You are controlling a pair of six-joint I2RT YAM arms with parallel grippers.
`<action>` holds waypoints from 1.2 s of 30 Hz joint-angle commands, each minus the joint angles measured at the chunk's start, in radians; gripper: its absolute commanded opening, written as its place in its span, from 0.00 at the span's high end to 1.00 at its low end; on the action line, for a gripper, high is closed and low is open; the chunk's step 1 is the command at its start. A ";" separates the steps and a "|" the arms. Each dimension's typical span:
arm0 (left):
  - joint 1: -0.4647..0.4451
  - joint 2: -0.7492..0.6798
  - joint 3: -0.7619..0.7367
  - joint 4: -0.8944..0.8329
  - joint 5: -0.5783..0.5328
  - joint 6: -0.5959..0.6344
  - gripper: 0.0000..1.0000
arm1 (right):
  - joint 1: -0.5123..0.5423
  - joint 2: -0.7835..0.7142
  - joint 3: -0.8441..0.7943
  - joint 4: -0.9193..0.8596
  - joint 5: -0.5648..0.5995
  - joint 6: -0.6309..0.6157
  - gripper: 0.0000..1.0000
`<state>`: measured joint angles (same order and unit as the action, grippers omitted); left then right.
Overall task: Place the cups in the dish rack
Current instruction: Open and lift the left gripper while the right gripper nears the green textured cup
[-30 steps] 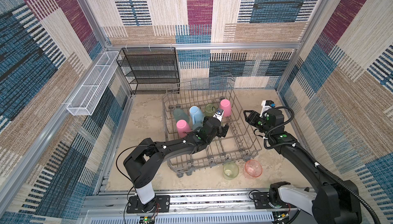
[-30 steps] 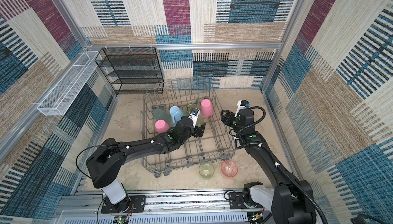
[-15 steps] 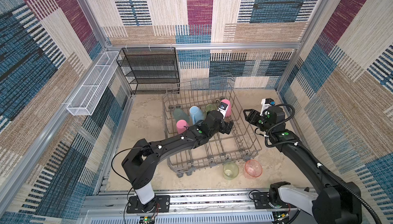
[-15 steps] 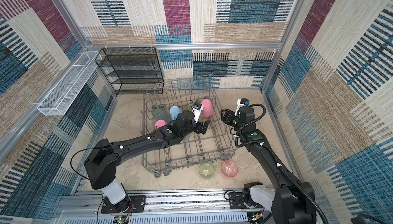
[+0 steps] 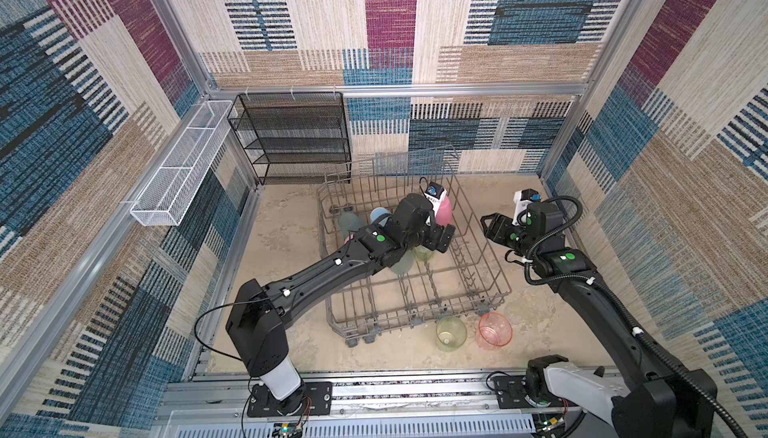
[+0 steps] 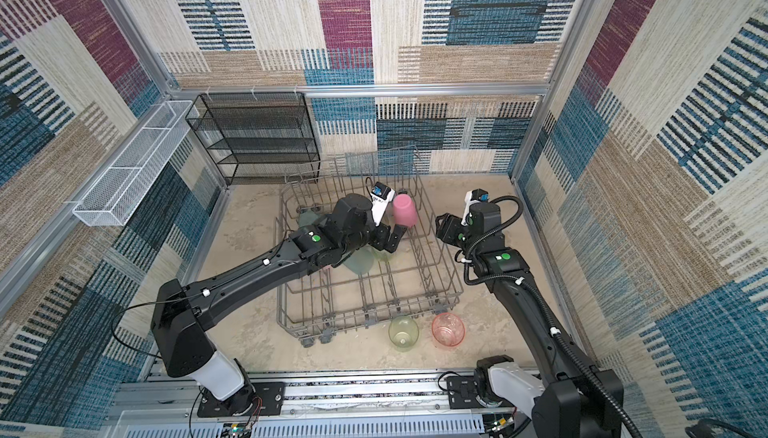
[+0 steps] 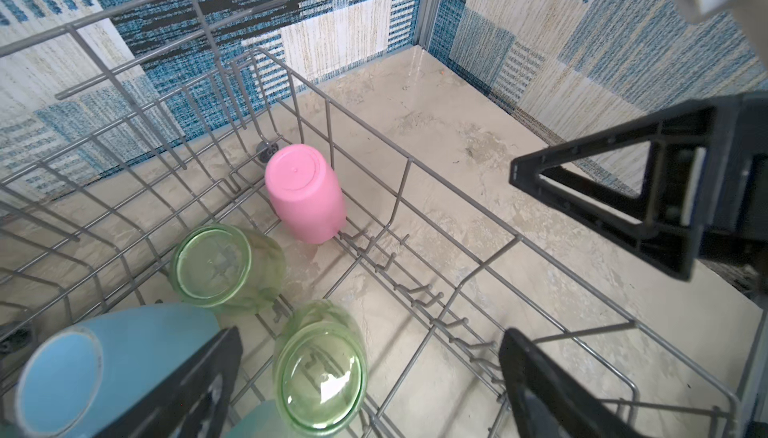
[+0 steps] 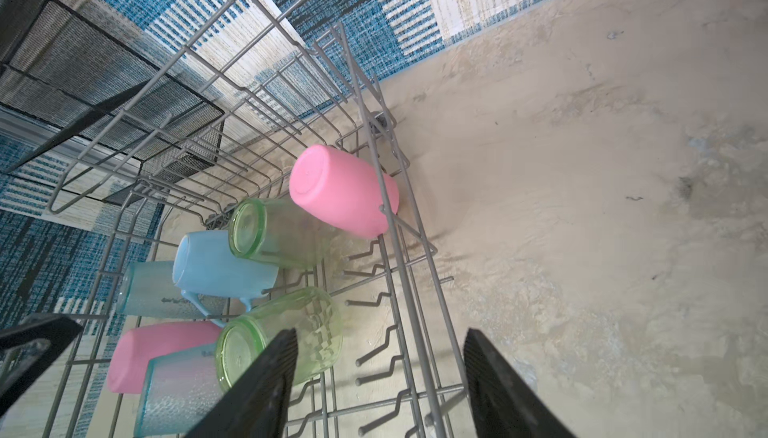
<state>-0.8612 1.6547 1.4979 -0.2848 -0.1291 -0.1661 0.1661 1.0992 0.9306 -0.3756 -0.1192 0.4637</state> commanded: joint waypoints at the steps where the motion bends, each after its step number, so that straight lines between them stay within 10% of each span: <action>1: 0.027 -0.027 0.029 -0.168 0.057 -0.044 0.00 | 0.001 -0.001 0.024 -0.076 0.026 -0.049 0.35; 23: 0.086 -0.136 0.053 -0.604 0.159 0.058 0.05 | 0.230 0.019 0.264 -0.518 0.172 -0.061 0.41; 36: 0.108 -0.172 -0.068 -0.476 0.181 0.045 0.07 | 0.280 -0.070 0.295 -0.810 0.204 0.106 0.45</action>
<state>-0.7559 1.4933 1.4399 -0.8032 0.0448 -0.1314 0.4427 1.0431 1.2186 -1.1007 0.0631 0.5060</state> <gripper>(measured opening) 0.928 0.549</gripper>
